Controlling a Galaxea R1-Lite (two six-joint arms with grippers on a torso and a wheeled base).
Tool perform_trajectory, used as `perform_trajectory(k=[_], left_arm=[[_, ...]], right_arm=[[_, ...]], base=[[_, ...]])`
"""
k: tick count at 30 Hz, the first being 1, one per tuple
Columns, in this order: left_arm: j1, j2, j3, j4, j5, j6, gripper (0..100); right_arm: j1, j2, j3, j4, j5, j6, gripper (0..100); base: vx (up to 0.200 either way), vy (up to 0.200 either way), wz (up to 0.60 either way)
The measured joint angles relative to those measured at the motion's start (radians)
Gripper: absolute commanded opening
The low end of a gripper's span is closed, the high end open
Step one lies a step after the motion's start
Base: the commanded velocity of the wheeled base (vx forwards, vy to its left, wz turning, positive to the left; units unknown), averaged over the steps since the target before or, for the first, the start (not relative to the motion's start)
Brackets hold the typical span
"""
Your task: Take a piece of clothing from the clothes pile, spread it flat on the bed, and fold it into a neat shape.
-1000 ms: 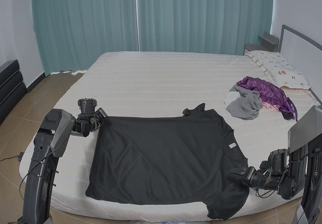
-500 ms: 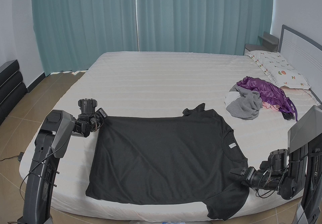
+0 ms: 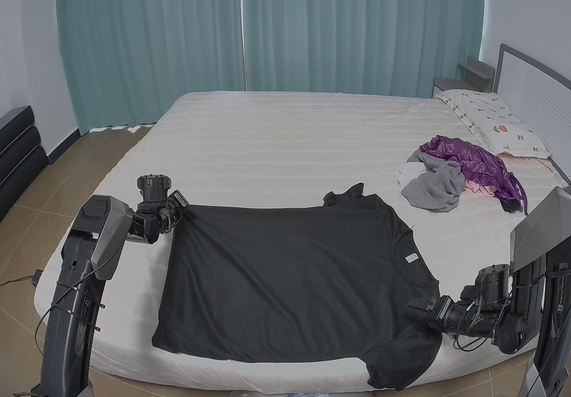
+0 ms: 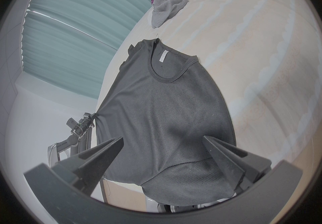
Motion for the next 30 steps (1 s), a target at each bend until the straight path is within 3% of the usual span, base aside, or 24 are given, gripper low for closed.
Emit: perform_trajectory(k=[3,4,17,22,30], left_arm=[[0.0,0.0,0.0,0.003,-0.002,-0.001,0],[0.0,0.0,0.0,0.005,-0.003,-0.001,100],[0.001,-0.036,0.081,0.001,-0.003,-0.051,100],[0.01,-0.134,0.255,-0.019,-0.046,-0.091,100],[0.015,-0.36,0.661,-0.131,-0.113,-0.125,100]], right_arm=[[0.001,0.0,0.0,0.0,0.0,0.0,100],[0.001,0.0,0.0,0.0,0.0,0.0,100],[0.001,0.0,0.0,0.0,0.0,0.0,100],[0.001,0.0,0.0,0.0,0.0,0.001,100],[0.0,0.0,0.001,0.0,0.001,0.001,100]], base=[[0.0,0.0,0.0],[0.0,0.0,0.0],[0.0,0.0,0.0],[0.0,0.0,0.0],[0.0,0.0,0.0]])
